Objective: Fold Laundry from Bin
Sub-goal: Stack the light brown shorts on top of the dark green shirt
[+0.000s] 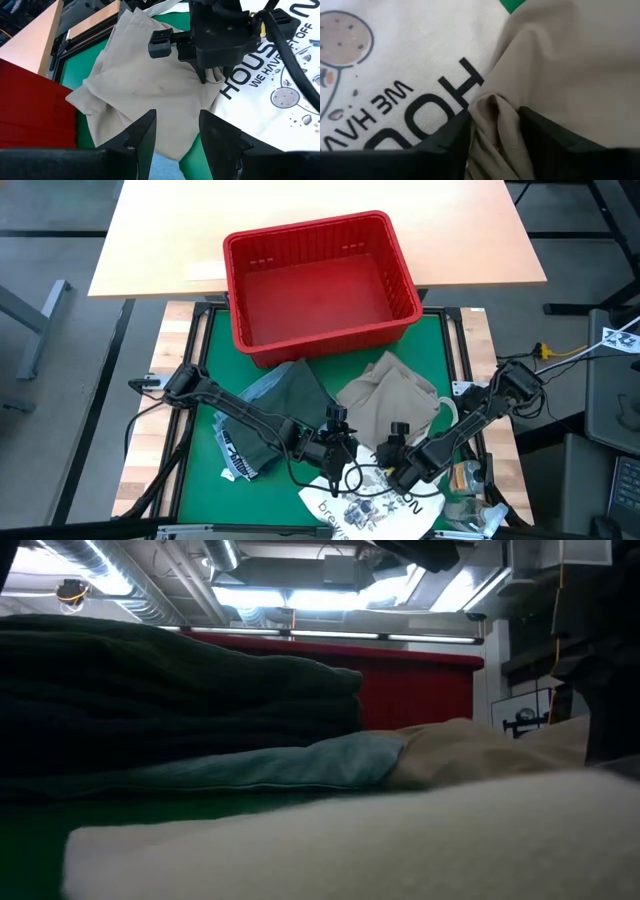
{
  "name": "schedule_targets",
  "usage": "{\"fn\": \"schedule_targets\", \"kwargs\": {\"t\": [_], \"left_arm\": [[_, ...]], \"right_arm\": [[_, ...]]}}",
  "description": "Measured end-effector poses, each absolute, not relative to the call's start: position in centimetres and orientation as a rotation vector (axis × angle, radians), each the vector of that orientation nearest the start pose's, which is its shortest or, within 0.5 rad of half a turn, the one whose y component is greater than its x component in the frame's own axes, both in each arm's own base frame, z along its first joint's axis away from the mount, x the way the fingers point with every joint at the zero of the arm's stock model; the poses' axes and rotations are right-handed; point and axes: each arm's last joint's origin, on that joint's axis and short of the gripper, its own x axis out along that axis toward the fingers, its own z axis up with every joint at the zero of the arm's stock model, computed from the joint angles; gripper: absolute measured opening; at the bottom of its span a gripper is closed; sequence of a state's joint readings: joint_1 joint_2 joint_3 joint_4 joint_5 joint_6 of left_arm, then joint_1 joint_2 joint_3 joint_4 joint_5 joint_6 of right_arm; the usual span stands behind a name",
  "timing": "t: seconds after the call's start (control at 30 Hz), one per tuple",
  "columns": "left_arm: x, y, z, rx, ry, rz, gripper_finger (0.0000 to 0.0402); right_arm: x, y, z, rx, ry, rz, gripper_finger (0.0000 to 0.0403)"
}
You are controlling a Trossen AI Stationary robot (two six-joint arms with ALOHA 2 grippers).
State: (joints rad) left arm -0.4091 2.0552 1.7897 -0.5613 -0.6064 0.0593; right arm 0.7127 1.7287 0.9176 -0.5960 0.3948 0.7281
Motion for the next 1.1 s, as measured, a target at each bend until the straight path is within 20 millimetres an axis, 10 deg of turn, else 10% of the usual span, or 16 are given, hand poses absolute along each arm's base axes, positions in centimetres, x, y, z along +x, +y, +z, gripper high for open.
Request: {"fn": "schedule_targets", "kwargs": {"t": [0.33,0.8,1.1], "left_arm": [[42.6,-16.7,26.3,0.459,0.731,0.165,0.0144],[42.6,-16.7,26.3,0.457,0.73,0.166,0.0144],[42.6,-16.7,26.3,0.455,0.73,0.167,0.0144]], "right_arm": [[22.8,17.9,13.4,-0.065,1.226,-0.152,0.0124],[23.1,18.2,15.4,-0.137,1.311,-0.155,0.0226],[23.0,18.1,15.3,-0.144,1.318,-0.163,0.0204]]}}
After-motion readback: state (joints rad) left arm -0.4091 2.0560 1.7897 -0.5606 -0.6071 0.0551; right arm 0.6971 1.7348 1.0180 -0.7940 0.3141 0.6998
